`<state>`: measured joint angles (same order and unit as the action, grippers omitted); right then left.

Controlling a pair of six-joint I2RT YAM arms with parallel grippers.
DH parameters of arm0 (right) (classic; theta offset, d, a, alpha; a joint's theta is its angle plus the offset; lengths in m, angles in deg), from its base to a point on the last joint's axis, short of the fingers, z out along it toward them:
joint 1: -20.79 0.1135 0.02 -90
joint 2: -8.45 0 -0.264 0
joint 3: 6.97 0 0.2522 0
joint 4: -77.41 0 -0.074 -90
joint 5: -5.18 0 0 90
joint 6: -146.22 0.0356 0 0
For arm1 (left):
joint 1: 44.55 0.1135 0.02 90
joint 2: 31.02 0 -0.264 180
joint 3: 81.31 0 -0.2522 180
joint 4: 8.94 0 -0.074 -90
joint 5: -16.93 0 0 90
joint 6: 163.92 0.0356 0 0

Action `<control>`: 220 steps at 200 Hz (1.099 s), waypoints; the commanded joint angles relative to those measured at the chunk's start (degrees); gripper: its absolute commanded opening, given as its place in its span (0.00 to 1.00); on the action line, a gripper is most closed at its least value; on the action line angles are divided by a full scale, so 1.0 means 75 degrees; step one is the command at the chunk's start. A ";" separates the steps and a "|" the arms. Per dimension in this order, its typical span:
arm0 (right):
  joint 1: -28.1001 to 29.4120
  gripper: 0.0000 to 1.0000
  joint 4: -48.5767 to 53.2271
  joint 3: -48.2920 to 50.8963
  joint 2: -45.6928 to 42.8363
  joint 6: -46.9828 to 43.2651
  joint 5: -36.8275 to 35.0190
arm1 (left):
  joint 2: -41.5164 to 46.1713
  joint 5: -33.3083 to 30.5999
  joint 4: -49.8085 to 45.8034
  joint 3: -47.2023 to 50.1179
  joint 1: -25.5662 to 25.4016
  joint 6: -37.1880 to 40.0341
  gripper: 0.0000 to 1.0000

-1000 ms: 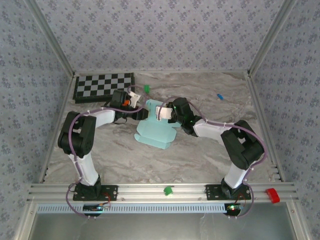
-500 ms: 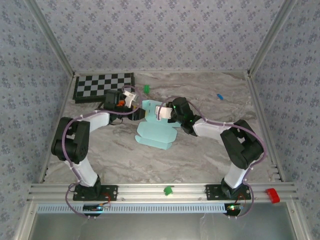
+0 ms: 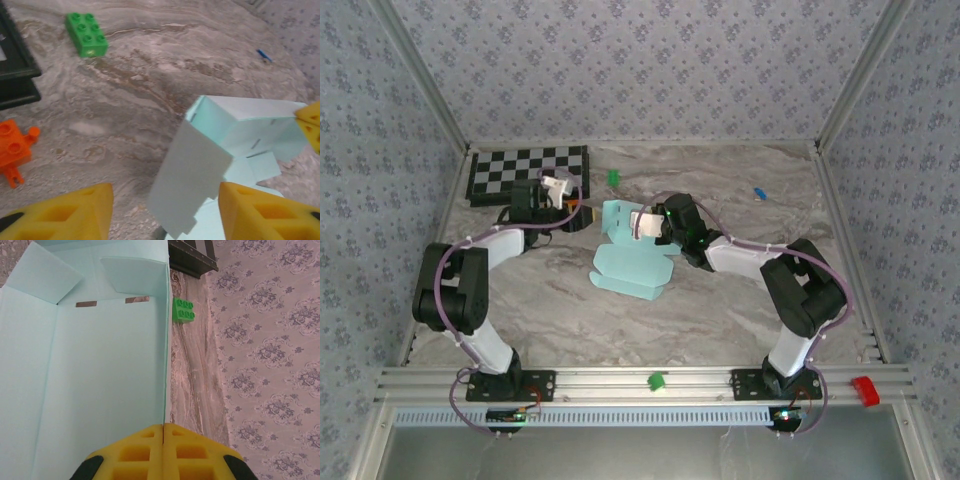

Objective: Fold the paper box

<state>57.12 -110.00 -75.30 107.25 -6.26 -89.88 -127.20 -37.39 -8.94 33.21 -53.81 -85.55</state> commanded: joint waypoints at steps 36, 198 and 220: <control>0.0059 0.00 0.0246 -0.0002 0.0169 -0.0214 0.0272 | -0.0761 -0.0491 -0.0539 -0.0780 -0.0259 0.0184 0.53; 0.0120 0.00 0.0350 -0.0247 0.0370 -0.0243 0.0111 | -0.1185 0.1365 -0.1309 -0.1153 -0.0711 0.1201 0.53; 0.0135 0.00 0.0309 -0.0254 0.0391 -0.0284 0.0069 | -0.1101 0.1389 -0.1388 -0.1084 -0.0717 0.1292 0.54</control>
<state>57.30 -110.18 -76.02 108.65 -7.31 -89.92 -135.72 -30.15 -17.18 25.71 -58.60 -78.32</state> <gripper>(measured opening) 0.053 0.533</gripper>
